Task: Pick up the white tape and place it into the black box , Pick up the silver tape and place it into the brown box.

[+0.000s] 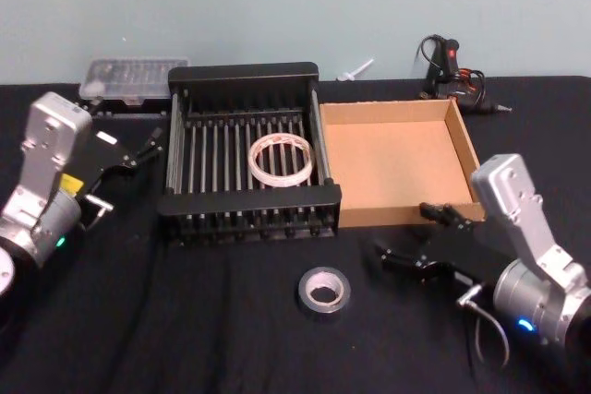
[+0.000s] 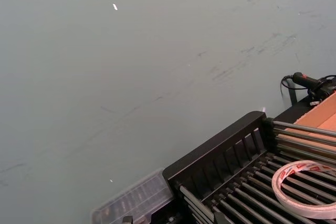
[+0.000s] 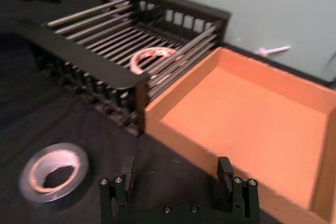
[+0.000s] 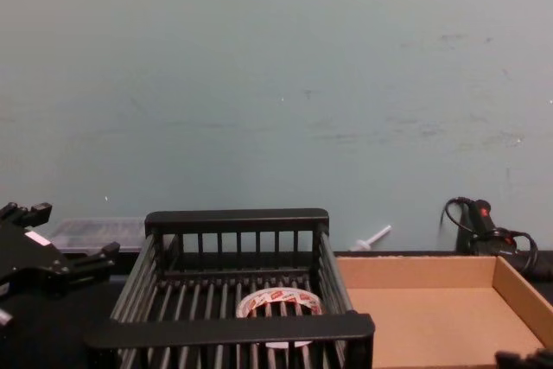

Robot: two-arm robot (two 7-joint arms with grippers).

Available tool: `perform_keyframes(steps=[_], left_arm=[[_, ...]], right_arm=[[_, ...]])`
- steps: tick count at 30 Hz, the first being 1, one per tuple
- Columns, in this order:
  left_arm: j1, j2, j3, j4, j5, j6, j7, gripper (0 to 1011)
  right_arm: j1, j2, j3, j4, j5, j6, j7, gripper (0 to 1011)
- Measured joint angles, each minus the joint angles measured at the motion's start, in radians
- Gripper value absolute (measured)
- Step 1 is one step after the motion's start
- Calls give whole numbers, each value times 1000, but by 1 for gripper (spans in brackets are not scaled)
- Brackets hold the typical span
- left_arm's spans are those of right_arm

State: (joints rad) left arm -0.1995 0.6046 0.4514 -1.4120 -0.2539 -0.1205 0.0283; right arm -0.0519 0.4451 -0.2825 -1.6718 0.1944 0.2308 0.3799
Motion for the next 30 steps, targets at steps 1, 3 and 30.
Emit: perform_keyframes(steps=[1, 3, 30], left_arm=[[0, 0, 0, 0, 0, 0, 0, 1001], [0, 0, 0, 0, 0, 0, 0, 1001], [0, 0, 0, 0, 0, 0, 0, 1001]], right_arm=[[0, 0, 0, 0, 0, 0, 0, 1002], [6, 1, -17, 4, 1, 8, 8, 1002], [87, 8, -139, 11, 33, 91, 51, 1002]])
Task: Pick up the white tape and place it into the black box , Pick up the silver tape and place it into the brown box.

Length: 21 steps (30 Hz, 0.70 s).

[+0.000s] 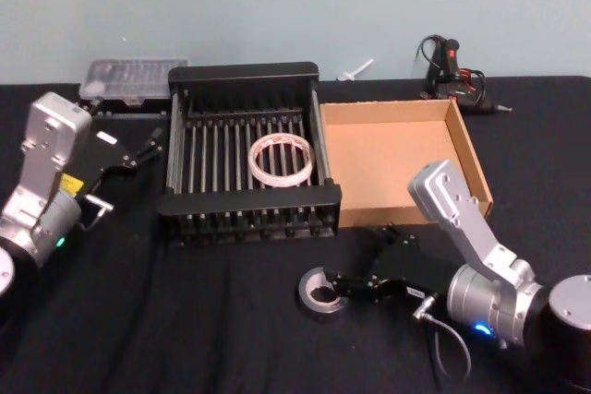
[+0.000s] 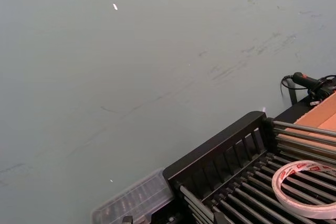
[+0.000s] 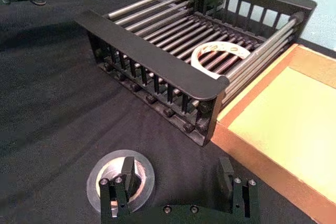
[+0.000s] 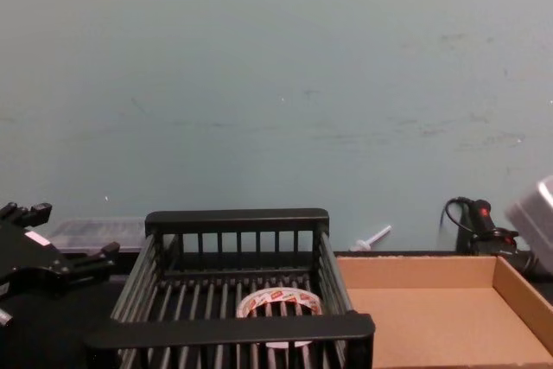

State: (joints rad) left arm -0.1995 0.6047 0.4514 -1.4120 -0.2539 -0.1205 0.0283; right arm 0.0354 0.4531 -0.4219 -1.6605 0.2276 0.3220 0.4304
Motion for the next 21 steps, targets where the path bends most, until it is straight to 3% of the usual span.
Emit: perform_keyframes(steps=[11, 21], left_arm=[[0, 0, 0, 0, 0, 0, 0, 1001], [0, 0, 0, 0, 0, 0, 0, 1001]], right_arm=[[34, 5, -43, 16, -5, 26, 8, 1003], [45, 4, -58, 32, -13, 36, 6, 1002]])
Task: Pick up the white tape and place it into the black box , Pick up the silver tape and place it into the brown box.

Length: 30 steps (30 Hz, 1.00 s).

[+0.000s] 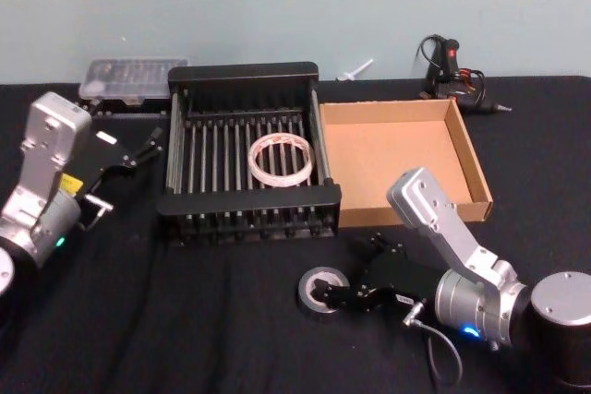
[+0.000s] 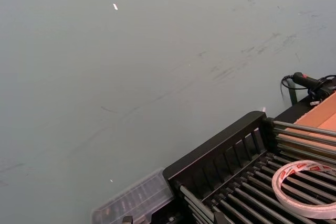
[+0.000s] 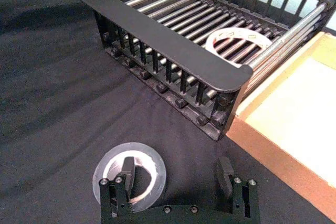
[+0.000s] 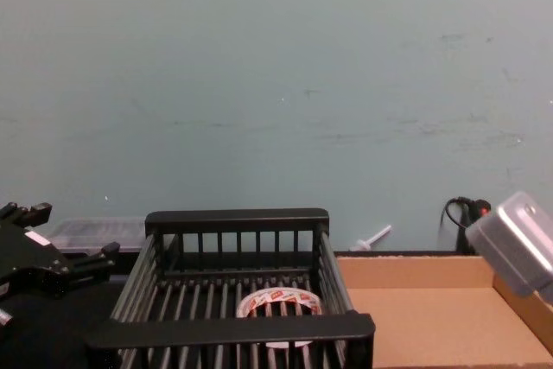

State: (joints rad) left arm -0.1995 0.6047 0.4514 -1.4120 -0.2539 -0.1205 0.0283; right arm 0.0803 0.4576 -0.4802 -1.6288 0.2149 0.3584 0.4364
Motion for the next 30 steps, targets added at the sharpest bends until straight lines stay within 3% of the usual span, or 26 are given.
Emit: perform_keyframes(steps=[19, 26, 30], left_arm=[[0, 0, 0, 0, 0, 0, 0, 1001], [0, 0, 0, 0, 0, 0, 0, 1001], [0, 0, 0, 0, 0, 0, 0, 1001]], right_arm=[[5, -2, -7, 5, -7, 3, -2, 993], [5, -2, -7, 5, -6, 3, -1, 841], [5, -2, -6, 5, -5, 3, -1, 696]])
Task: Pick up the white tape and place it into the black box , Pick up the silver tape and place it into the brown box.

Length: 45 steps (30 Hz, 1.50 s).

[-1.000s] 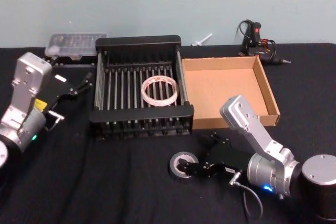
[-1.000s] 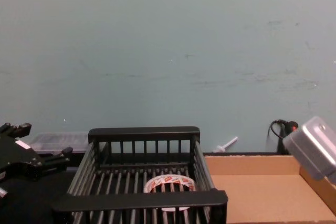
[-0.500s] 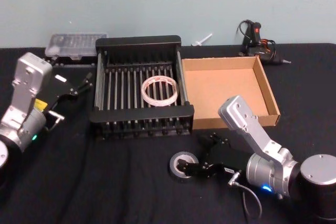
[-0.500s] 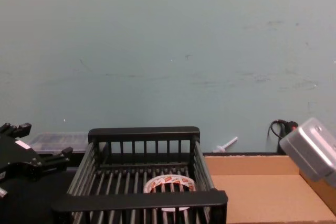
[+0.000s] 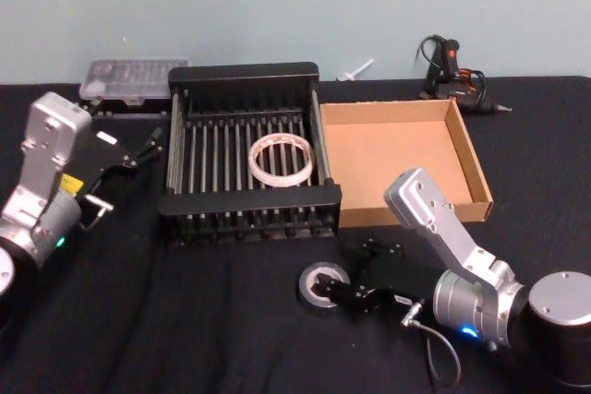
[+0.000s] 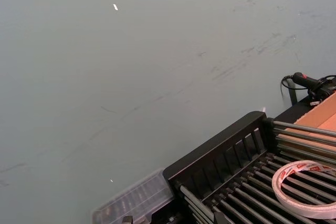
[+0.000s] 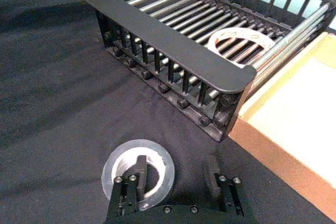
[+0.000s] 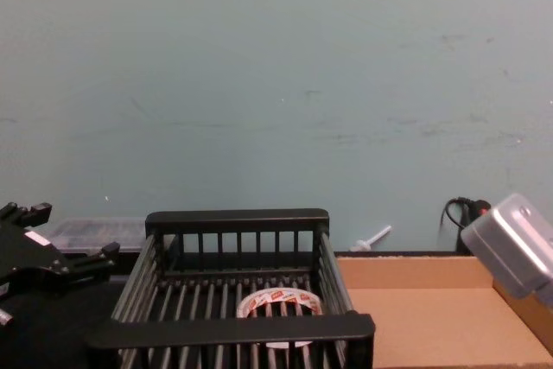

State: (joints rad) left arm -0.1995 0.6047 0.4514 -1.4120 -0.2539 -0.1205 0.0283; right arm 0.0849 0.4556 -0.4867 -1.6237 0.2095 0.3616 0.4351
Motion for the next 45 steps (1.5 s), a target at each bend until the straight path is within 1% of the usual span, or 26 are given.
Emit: perform_keyframes(steps=[3, 4, 6, 7, 9, 11, 12, 13, 14, 15, 17, 20, 26, 32, 35, 36, 39, 40, 44, 45], left_arm=[[0, 0, 0, 0, 0, 0, 0, 1001], [0, 0, 0, 0, 0, 0, 0, 1001], [0, 0, 0, 0, 0, 0, 0, 1001], [0, 0, 0, 0, 0, 0, 0, 1001], [0, 0, 0, 0, 0, 0, 0, 1001], [0, 0, 0, 0, 0, 0, 0, 1002], [0, 0, 0, 0, 0, 0, 0, 1001], [0, 0, 0, 0, 0, 0, 0, 1001], [0, 0, 0, 0, 0, 0, 0, 1001], [0, 0, 0, 0, 0, 0, 0, 1001], [0, 0, 0, 0, 0, 0, 0, 1001], [0, 0, 0, 0, 0, 0, 0, 1002], [0, 0, 0, 0, 0, 0, 0, 1001], [0, 0, 0, 0, 0, 0, 0, 1001], [0, 0, 0, 0, 0, 0, 0, 1001], [0, 0, 0, 0, 0, 0, 0, 1001], [0, 0, 0, 0, 0, 0, 0, 1001], [0, 0, 0, 0, 0, 0, 0, 1001], [0, 0, 0, 0, 0, 0, 0, 1002], [0, 0, 0, 0, 0, 0, 0, 1001]], right_arm=[[0, 0, 0, 0, 0, 0, 0, 634], [0, 0, 0, 0, 0, 0, 0, 573], [0, 0, 0, 0, 0, 0, 0, 539], [0, 0, 1, 0, 0, 0, 0, 481], [0, 0, 1, 0, 0, 0, 0, 430], [0, 0, 1, 0, 0, 0, 0, 347], [0, 0, 1, 0, 0, 0, 0, 335], [0, 0, 1, 0, 0, 0, 0, 288], [0, 0, 1, 0, 0, 0, 0, 288], [0, 0, 1, 0, 0, 0, 0, 236], [0, 0, 1, 0, 0, 0, 0, 227], [0, 0, 1, 0, 0, 0, 0, 174], [-4, 3, 5, -2, 4, -6, 3, 164], [-21, 19, 22, -21, 16, -23, 2, 164], [-44, 38, 45, -43, 26, -28, -7, 164], [-44, 38, 45, -43, 26, -28, -7, 164], [-76, 65, 78, -74, 40, -33, -19, 164], [-76, 65, 78, -74, 40, -33, -19, 164], [-118, 91, 126, -108, 57, -41, -42, 164], [-131, 98, 143, -118, 62, -45, -49, 164]])
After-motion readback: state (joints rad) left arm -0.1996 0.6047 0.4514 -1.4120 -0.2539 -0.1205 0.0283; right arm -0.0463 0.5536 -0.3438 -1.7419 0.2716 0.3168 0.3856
